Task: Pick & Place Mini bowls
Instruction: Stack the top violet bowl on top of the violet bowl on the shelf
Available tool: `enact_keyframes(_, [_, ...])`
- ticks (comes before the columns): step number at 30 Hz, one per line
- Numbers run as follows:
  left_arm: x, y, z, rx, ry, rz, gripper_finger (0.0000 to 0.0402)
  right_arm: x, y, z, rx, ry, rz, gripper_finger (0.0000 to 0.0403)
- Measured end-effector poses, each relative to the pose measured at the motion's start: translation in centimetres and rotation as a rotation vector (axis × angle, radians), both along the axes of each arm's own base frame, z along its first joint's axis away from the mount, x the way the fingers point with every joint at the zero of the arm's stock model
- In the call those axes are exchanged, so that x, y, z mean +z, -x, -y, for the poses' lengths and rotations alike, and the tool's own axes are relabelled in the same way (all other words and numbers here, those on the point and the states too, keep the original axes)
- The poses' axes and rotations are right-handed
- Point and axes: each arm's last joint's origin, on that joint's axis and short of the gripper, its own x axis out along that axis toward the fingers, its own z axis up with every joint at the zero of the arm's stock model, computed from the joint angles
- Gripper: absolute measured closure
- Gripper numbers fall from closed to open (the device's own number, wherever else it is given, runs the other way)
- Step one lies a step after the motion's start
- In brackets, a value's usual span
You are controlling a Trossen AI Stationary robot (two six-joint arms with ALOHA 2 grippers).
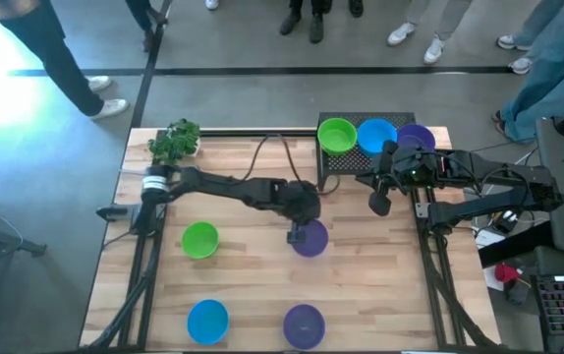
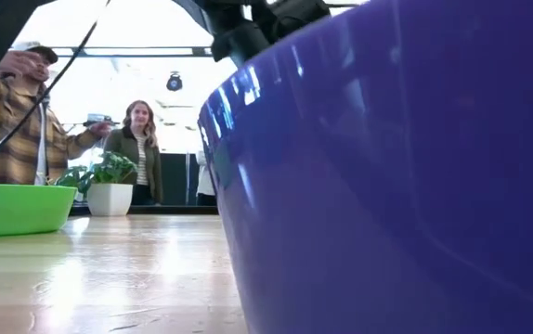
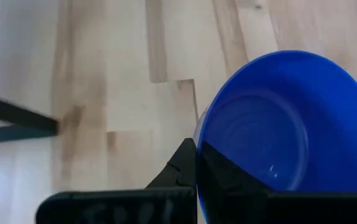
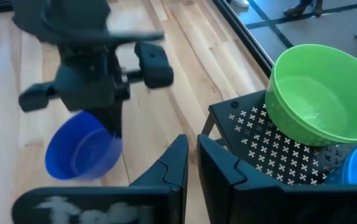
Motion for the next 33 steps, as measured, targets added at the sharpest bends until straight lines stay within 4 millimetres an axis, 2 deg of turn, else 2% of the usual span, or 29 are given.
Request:
enact_keyframes(4, [-1.2, -0.7, 0.1, -0.008, 0.012, -0.031, 0.0401, 0.0, 0.0, 0.0, 0.000, 0.000, 0.001, 0.0371])
enact_keyframes(11, [-2.0, -0.8, 0.0, -0.012, 0.012, -0.047, 0.0399, 0.0, 0.0, 0.0, 0.000, 0.000, 0.002, 0.0371])
enact_keyframes(33, [-1.6, -0.9, -0.1, -0.011, -0.032, -0.030, 0.0338, 0.0, 0.0, 0.0, 0.000, 0.001, 0.003, 0.0371])
